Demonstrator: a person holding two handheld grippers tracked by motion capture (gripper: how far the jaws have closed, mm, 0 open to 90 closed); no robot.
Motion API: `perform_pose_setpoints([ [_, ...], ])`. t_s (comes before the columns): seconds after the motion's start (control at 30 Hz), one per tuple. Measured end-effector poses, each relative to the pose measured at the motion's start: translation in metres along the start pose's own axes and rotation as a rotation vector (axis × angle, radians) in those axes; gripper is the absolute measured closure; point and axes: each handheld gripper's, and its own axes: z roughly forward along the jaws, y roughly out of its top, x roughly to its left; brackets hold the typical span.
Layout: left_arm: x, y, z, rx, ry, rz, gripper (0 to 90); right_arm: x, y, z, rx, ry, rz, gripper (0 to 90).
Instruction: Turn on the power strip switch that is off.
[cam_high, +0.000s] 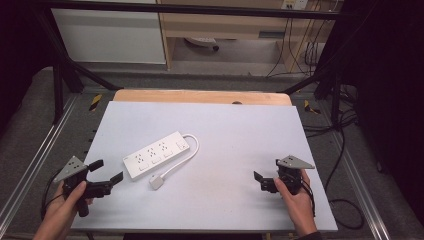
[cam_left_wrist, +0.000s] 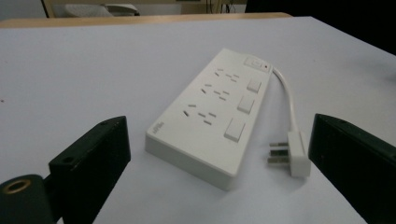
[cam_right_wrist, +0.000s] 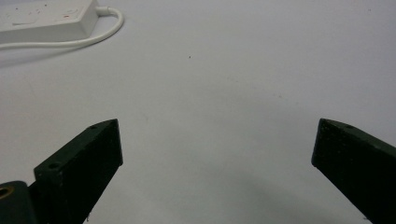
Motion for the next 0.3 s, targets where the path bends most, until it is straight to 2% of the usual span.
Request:
perform_pose_setpoints([
  [0.2, -0.011, -0.012, 0.005, 0.053, -0.015, 0.009, 5.7, -0.002, -0.003, 0.003, 0.030, -0.035, 0.009, 2.2],
  [0.3, -0.017, -0.015, 0.008, 0.081, -0.019, 0.031, 5.7, -0.005, -0.007, 0.007, 0.085, -0.092, 0.027, 2.3],
])
